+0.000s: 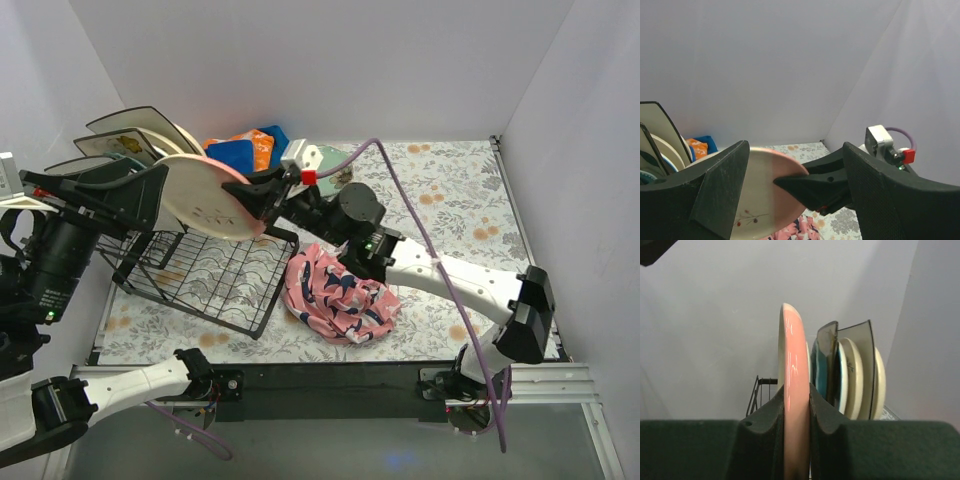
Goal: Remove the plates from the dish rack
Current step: Unload the plate from the dish rack, then place the plate at the center of the board.
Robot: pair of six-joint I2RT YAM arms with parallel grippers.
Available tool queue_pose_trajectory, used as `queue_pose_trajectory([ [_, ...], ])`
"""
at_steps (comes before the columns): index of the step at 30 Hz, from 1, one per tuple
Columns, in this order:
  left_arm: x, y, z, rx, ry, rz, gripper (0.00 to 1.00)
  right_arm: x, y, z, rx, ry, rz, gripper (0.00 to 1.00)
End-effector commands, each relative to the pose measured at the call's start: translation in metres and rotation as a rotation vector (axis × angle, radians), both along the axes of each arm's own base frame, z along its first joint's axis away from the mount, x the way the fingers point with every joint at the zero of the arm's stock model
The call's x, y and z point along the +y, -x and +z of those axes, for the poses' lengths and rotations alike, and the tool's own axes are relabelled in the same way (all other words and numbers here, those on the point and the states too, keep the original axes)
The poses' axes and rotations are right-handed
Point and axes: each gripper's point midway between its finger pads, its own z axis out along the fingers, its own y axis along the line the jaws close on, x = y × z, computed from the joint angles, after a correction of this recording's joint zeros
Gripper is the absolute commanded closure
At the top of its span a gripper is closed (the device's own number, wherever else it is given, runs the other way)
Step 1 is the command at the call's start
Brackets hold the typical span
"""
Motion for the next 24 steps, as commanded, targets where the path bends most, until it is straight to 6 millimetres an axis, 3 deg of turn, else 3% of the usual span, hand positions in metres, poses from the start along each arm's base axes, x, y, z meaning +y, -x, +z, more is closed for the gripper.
queue_pose_trajectory([
  [1,-0.021,-0.009,-0.004,0.003,-0.009,-0.028,0.27,-0.097,-0.002,0.101,-0.045,-0.312,-0.097,0.99],
  [2,-0.026,-0.012,-0.009,0.012,-0.016,-0.034,0.27,-0.1,-0.008,0.087,-0.007,-0.292,-0.106,0.99],
  [3,-0.032,-0.015,-0.01,0.015,-0.023,-0.043,0.27,-0.114,-0.009,0.092,-0.001,-0.305,-0.118,0.99],
  [8,-0.06,-0.033,-0.032,0.048,-0.06,-0.056,0.27,-0.147,-0.05,0.066,0.062,-0.232,-0.224,0.99],
  [12,-0.097,-0.054,-0.074,0.099,-0.115,-0.085,0.27,-0.169,-0.1,0.03,0.195,-0.164,-0.28,0.99],
  [13,-0.105,-0.06,-0.084,0.117,-0.129,-0.087,0.27,-0.188,-0.126,0.021,0.23,-0.164,-0.33,0.99],
  [15,-0.116,-0.065,-0.096,0.137,-0.145,-0.103,0.27,-0.2,-0.152,-0.002,0.296,-0.139,-0.333,0.99],
  [16,-0.123,-0.067,-0.107,0.159,-0.157,-0.116,0.27,-0.224,-0.177,-0.014,0.36,-0.158,-0.374,0.99],
  [18,-0.13,-0.066,-0.115,0.164,-0.162,-0.146,0.27,-0.24,-0.204,-0.038,0.432,-0.145,-0.386,0.99],
  [19,-0.135,-0.067,-0.13,0.181,-0.181,-0.158,0.27,-0.267,-0.224,-0.05,0.5,-0.177,-0.427,0.99],
  [21,-0.139,-0.064,-0.141,0.185,-0.195,-0.185,0.27,-0.288,-0.243,-0.068,0.558,-0.208,-0.425,0.99],
  [22,-0.141,-0.065,-0.149,0.196,-0.209,-0.186,0.27,-0.315,-0.255,-0.074,0.575,-0.243,-0.468,0.99],
  [24,-0.143,-0.068,-0.172,0.231,-0.241,-0.18,0.27,-0.336,-0.27,-0.098,0.639,-0.285,-0.512,0.99],
])
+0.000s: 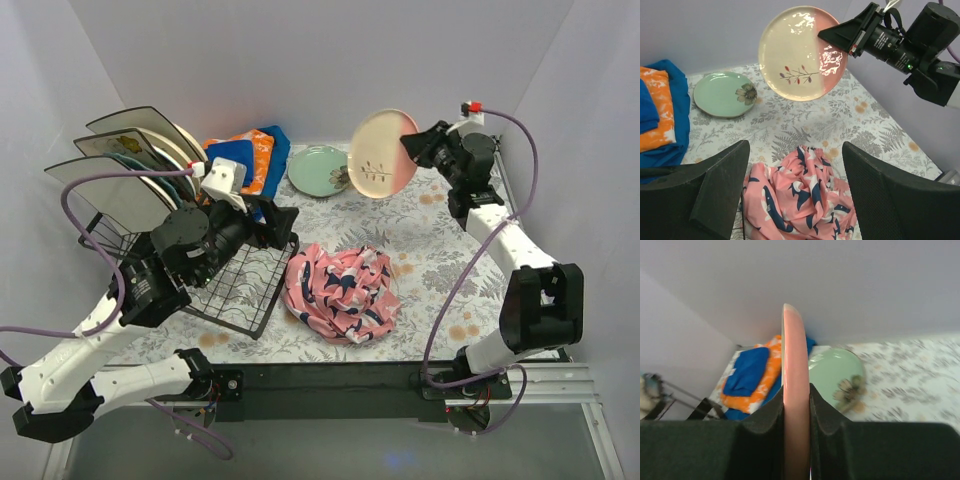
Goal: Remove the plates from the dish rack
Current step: Place the plate at the center of the board.
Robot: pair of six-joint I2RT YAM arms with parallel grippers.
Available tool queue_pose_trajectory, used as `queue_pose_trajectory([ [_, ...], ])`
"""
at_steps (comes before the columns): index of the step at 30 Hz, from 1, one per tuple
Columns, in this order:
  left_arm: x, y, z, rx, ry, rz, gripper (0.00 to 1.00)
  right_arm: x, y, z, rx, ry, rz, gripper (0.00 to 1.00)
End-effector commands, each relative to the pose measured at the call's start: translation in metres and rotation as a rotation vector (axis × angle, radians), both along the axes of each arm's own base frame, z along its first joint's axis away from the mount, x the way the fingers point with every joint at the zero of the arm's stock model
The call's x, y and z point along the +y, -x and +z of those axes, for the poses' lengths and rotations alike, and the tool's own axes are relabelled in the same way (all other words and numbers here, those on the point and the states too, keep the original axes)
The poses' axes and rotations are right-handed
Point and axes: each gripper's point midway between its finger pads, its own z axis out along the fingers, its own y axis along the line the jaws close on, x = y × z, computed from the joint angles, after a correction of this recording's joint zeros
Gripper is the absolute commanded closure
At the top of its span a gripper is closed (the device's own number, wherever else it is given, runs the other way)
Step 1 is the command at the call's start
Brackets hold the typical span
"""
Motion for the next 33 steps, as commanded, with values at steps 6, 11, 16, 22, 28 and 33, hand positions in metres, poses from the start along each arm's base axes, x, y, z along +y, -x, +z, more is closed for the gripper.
queue_pose_trajectory([
  [6,-0.007,0.007,-0.041,0.04,-0.006,-0.053,0.27,-0.092,-0.05,-0.027,0.078,-0.33,-0.155,0.99],
  [11,-0.007,0.012,-0.055,0.043,-0.016,-0.08,0.27,-0.143,-0.074,-0.057,0.084,-0.424,-0.256,0.99],
  [16,-0.007,0.015,-0.06,0.037,-0.02,-0.094,0.27,-0.161,-0.102,-0.099,0.151,-0.467,-0.31,0.99],
  [22,-0.003,0.018,-0.056,0.017,-0.002,-0.1,0.27,-0.156,-0.129,-0.129,0.17,-0.521,-0.253,0.99],
  [28,-0.006,0.015,-0.064,0.028,-0.031,-0.095,0.27,-0.146,-0.149,-0.153,0.213,-0.571,-0.213,0.99],
  [33,-0.007,0.013,-0.063,0.022,-0.032,-0.092,0.28,-0.135,-0.17,-0.174,0.249,-0.593,-0.192,0.95],
])
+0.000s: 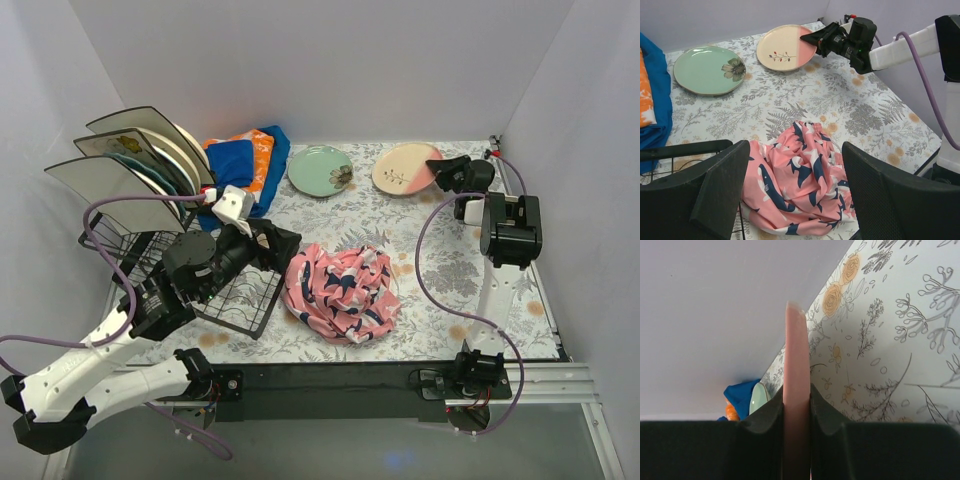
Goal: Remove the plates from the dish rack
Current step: Place the plate at the center of the board.
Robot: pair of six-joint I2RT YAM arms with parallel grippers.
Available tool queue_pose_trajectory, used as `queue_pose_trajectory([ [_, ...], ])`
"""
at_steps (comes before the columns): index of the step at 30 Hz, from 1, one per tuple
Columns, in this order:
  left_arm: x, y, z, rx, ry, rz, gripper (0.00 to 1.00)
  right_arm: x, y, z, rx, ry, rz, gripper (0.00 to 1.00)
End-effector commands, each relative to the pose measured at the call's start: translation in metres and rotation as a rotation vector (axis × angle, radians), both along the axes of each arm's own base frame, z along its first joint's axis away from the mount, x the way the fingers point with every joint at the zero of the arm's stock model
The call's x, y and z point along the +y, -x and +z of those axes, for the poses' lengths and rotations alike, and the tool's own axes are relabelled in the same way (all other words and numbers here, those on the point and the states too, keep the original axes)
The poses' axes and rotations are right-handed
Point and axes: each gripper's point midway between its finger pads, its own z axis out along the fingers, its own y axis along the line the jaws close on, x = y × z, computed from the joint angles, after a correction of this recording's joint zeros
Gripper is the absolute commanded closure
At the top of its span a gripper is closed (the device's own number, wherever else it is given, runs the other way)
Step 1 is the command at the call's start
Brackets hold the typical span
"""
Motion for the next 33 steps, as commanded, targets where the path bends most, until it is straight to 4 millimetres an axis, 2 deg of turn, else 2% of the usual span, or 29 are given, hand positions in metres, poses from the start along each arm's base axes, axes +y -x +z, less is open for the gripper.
queue_pose_trajectory([
  [1,-0.002,-0.002,0.004,-0.017,0.002,-0.002,0.28,0.015,-0.028,0.075,-0.241,-0.068,0.041,0.93],
  [2,-0.002,-0.003,0.004,-0.016,0.001,-0.002,0.28,0.016,-0.031,0.063,-0.214,-0.075,0.042,0.88],
  [3,-0.003,-0.003,0.004,-0.017,-0.003,-0.004,0.28,0.021,-0.034,0.065,-0.215,-0.085,0.055,0.87],
  [5,-0.001,-0.005,0.002,-0.016,-0.009,0.011,0.28,0.028,-0.037,0.047,-0.174,-0.093,0.056,0.83],
  [7,0.002,-0.006,0.002,-0.017,-0.008,0.022,0.28,0.036,-0.04,0.04,-0.151,-0.1,0.05,0.79],
  [8,0.003,-0.007,0.004,-0.021,-0.003,0.03,0.28,0.037,-0.041,0.032,-0.129,-0.104,0.047,0.73],
  [10,0.005,-0.007,0.004,-0.022,-0.001,0.036,0.28,0.04,-0.039,0.022,-0.092,-0.115,0.035,0.68],
  [11,0.006,-0.007,0.004,-0.022,-0.001,0.04,0.28,0.041,-0.038,0.021,-0.087,-0.115,0.033,0.62],
  [13,0.007,-0.008,0.003,-0.022,-0.004,0.048,0.28,0.042,-0.037,0.018,-0.071,-0.113,0.027,0.57],
  [14,0.007,-0.008,0.003,-0.023,-0.005,0.048,0.28,0.043,-0.035,0.018,-0.064,-0.11,0.026,0.43],
  [17,0.007,-0.009,0.002,-0.023,-0.011,0.054,0.28,0.042,-0.031,0.013,-0.012,-0.094,0.024,0.25],
  [18,0.008,-0.009,0.002,-0.024,-0.012,0.055,0.28,0.041,-0.029,0.01,0.011,-0.085,0.016,0.23],
  [19,0.009,-0.011,0.002,-0.024,-0.014,0.067,0.28,0.038,-0.024,-0.006,0.096,-0.075,0.004,0.22],
  [20,0.01,-0.012,0.001,-0.024,-0.016,0.073,0.28,0.037,-0.021,-0.001,0.113,-0.063,-0.003,0.21],
  [24,0.015,-0.017,0.002,-0.016,-0.006,0.117,0.28,0.021,0.004,-0.027,0.278,-0.043,-0.057,0.18],
  [27,0.019,-0.025,0.005,-0.008,0.001,0.167,0.28,0.018,0.02,-0.037,0.35,-0.029,-0.055,0.16],
  [29,0.019,-0.033,0.002,0.013,-0.011,0.208,0.28,0.016,0.024,-0.038,0.366,-0.001,-0.045,0.12],
  [31,0.02,-0.038,0.01,0.021,0.003,0.244,0.28,0.015,0.027,-0.043,0.401,0.02,-0.041,0.11],
  [33,0.02,-0.046,0.007,0.037,-0.017,0.285,0.28,0.014,0.031,-0.05,0.444,0.039,-0.037,0.11],
])
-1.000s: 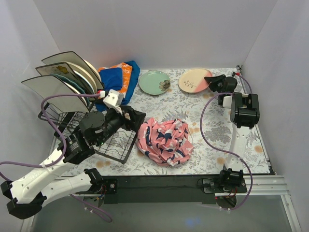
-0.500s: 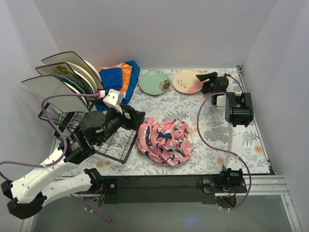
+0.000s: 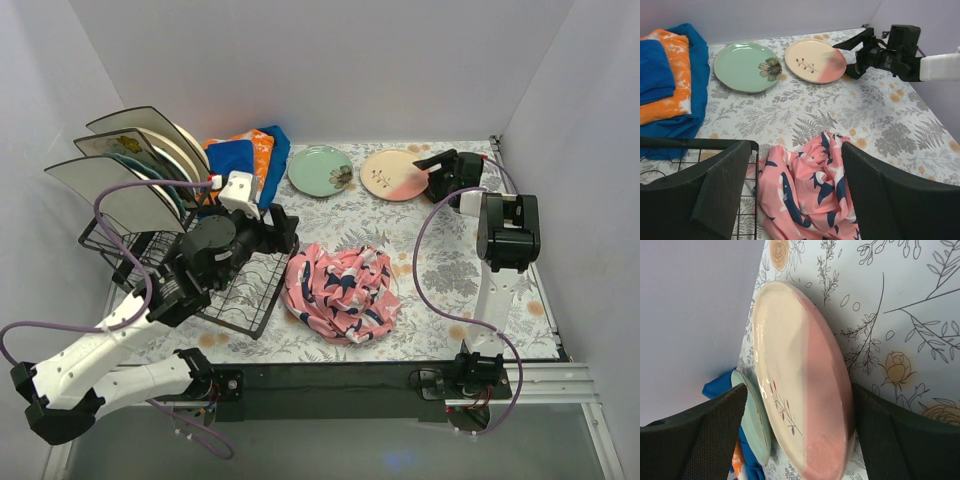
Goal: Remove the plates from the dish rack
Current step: Place the plate at the center of the board.
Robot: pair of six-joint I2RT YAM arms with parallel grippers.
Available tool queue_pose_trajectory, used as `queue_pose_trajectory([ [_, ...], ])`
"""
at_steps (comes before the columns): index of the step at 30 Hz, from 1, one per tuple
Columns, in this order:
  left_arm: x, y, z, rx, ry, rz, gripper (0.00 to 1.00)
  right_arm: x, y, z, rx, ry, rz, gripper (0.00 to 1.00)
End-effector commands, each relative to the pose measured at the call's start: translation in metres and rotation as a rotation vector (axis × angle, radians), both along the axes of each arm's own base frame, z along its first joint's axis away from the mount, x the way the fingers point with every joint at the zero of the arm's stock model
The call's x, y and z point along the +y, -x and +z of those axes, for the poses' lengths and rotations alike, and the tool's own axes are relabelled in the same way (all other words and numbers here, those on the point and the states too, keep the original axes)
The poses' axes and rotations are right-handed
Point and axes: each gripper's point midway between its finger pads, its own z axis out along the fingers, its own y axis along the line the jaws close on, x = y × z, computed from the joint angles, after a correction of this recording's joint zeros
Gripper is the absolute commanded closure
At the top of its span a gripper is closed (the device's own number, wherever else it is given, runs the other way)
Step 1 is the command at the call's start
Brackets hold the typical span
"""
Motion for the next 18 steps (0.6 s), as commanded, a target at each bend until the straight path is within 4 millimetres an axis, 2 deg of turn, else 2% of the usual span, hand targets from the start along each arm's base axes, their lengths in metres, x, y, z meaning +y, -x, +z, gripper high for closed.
queue_pose_trajectory([
  [1,0.009,-0.016,0.021,-0.001,0.027,0.116,0.28,-0.013,0.016,-0.015,0.13,0.096,0.002,0.11],
  [7,0.016,-0.032,0.026,-0.004,-0.012,0.205,0.28,-0.029,0.02,-0.006,0.145,0.243,-0.009,0.18],
  [8,0.019,-0.034,0.03,-0.008,-0.006,0.224,0.28,-0.028,0.018,-0.006,0.14,0.252,-0.001,0.23],
  [10,0.024,-0.038,0.033,-0.015,-0.009,0.26,0.28,-0.024,0.016,-0.011,0.139,0.278,0.024,0.3],
  [12,0.026,-0.041,0.048,-0.037,-0.003,0.278,0.28,-0.017,0.011,-0.013,0.128,0.282,0.051,0.38],
  [13,0.024,-0.048,0.045,-0.031,-0.025,0.296,0.28,-0.013,0.01,-0.021,0.132,0.281,0.065,0.41],
  [14,0.024,-0.051,0.058,-0.041,-0.018,0.309,0.28,-0.007,0.006,-0.021,0.12,0.282,0.085,0.46],
  [15,0.024,-0.054,0.06,-0.04,-0.028,0.323,0.28,0.0,-0.002,-0.014,0.09,0.286,0.114,0.47],
  [17,0.021,-0.068,0.054,-0.017,-0.079,0.358,0.28,0.001,-0.007,-0.02,0.088,0.294,0.125,0.5],
  [18,0.021,-0.072,0.064,-0.024,-0.067,0.366,0.28,0.002,-0.011,-0.017,0.077,0.294,0.127,0.5],
])
